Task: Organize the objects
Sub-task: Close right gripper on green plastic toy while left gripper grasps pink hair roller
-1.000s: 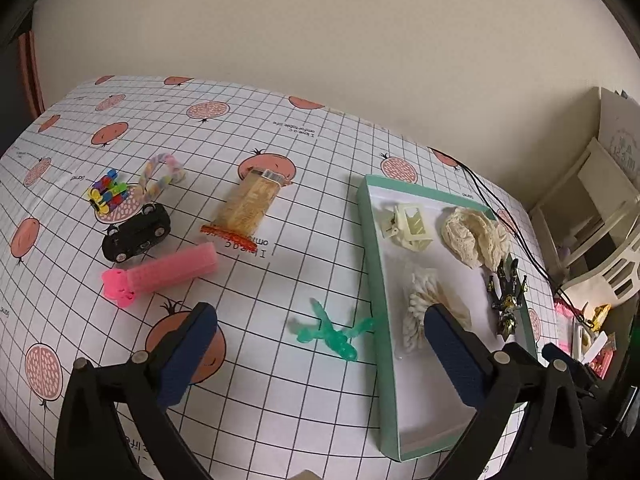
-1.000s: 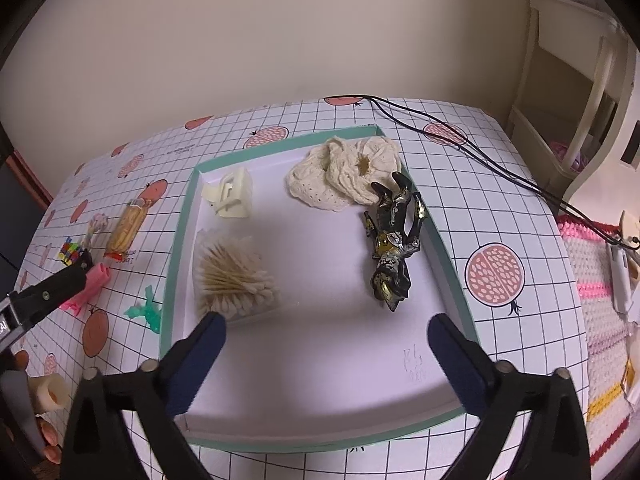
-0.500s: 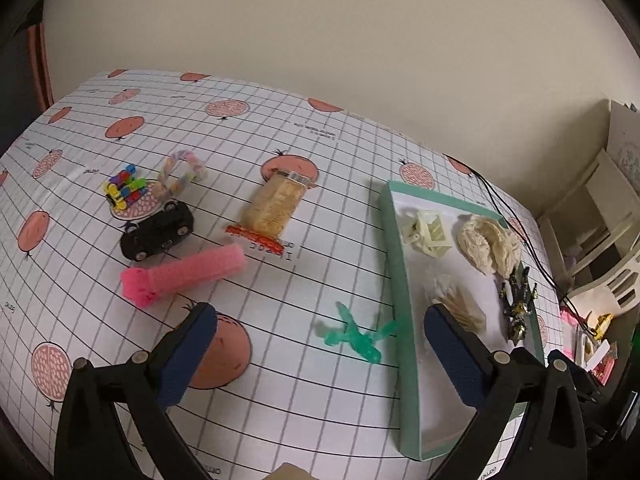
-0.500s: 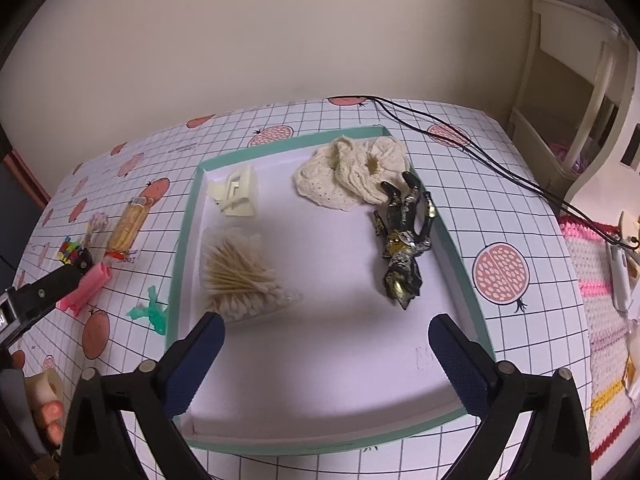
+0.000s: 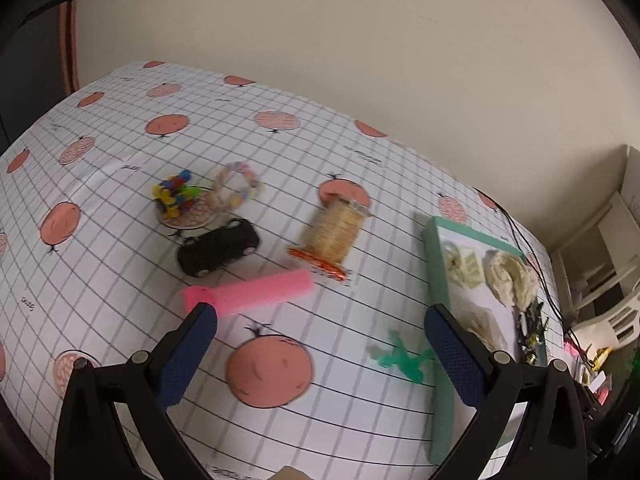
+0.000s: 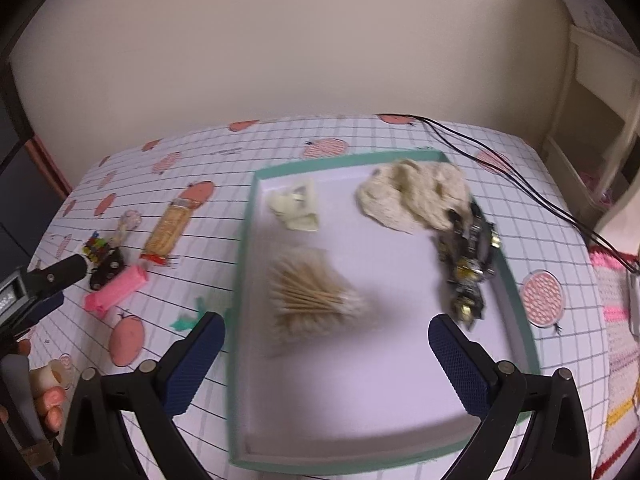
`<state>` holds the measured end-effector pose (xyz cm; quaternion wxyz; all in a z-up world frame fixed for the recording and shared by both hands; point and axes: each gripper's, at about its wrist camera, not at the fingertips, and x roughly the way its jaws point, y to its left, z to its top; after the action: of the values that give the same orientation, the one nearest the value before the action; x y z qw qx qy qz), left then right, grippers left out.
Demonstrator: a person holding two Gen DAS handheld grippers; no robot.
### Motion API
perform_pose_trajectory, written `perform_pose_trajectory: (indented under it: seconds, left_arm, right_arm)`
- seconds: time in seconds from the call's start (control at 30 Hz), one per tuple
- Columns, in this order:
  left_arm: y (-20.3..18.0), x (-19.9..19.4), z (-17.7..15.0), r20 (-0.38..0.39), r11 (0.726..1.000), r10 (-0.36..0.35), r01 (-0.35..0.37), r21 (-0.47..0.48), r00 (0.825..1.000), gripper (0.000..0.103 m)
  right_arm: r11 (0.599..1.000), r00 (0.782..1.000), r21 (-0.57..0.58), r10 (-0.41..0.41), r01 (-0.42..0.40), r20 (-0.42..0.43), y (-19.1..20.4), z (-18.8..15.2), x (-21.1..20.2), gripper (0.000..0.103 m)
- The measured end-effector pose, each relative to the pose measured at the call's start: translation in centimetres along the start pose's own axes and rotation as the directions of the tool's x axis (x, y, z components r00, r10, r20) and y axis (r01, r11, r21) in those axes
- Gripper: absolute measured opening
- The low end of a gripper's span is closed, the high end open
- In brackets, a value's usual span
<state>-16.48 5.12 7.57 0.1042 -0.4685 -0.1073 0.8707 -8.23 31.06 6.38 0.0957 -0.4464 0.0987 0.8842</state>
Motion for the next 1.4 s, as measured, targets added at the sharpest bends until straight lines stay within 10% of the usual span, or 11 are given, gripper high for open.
perform_pose_trajectory:
  seconds: [0.43,1.23,1.4]
  left_arm:
    - [6.1,-0.3,1.1,-0.010,0.993,0.049,-0.049,-0.106,0.999,0.103]
    - [7.5,1.2,1.8,-0.052,0.994,0.112,-0.112,-0.004,0.992,0.103]
    - [6.5,1.9,1.9,-0.040,0.986,0.153,-0.150,0.071,0.987,0.085]
  right_arm:
    - [0.986,0.995,-0.130,0.103,-0.103,-0.013,7.4,0.0,1.0,0.097]
    - [0.971,0.978,-0.208,0.075,-0.116,-0.195,11.3,-1.7,5.2,0.046]
    - [0.969,0.975,-0.216,0.071,-0.117,-0.209,11.8,-1.9,5.9,0.041]
